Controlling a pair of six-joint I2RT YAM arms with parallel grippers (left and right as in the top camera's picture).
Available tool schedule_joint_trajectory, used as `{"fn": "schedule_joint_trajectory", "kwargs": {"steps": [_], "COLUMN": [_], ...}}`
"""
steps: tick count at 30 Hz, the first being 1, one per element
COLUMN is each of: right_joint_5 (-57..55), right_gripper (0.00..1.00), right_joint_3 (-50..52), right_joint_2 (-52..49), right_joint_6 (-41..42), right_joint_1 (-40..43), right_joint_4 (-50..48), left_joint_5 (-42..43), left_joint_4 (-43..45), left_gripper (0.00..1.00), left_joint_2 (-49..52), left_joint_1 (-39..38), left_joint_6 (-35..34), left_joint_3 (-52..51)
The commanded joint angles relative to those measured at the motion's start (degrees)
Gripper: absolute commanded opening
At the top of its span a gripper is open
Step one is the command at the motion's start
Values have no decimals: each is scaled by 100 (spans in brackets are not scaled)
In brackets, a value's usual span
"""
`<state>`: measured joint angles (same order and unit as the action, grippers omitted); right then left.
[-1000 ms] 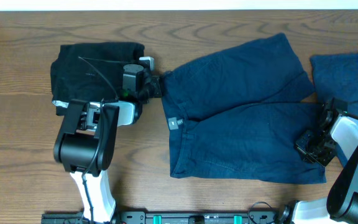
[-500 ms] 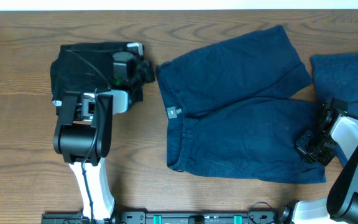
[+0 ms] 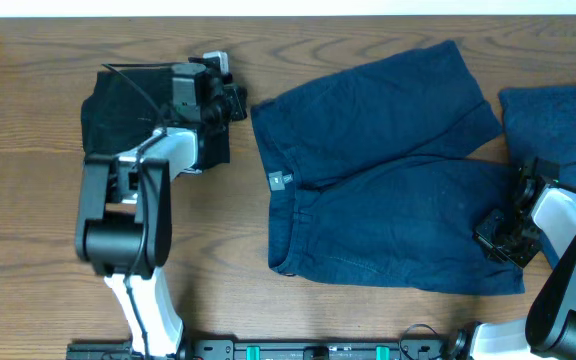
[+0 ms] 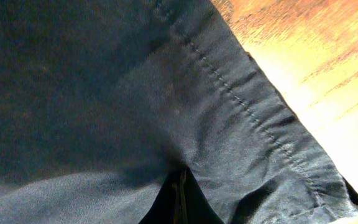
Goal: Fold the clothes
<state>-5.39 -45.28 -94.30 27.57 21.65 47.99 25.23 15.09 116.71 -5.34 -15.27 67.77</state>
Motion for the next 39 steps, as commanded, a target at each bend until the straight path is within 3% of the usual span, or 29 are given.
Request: {"fn": "schedule_joint_trajectory", "kwargs": {"steps": [1,9,27,39], "right_joint_5": [-160,-103,-35,55], "right_gripper": [1,1,1,1], "right_joint_3": [422,422,422,422], "right_joint_2": [-579,-579,-579,-579], "right_joint_6": [-66,-68,-109,-166], "right_joint_1": [2,2,2,2], "right_joint_4": [-518,-540,-560,-601], "left_joint_5": [286,280,-105,-236], "left_joint_4": [-640,-1941,-1220,-1770], "left_gripper": [13,11,11,11], "left_joint_2": [-452,-315,632,151], "left_joint_1": [20,-199,-577,-444], "left_joint_6": [468,1327,1257,1147], "left_joint_3": [114,103,92,94]}}
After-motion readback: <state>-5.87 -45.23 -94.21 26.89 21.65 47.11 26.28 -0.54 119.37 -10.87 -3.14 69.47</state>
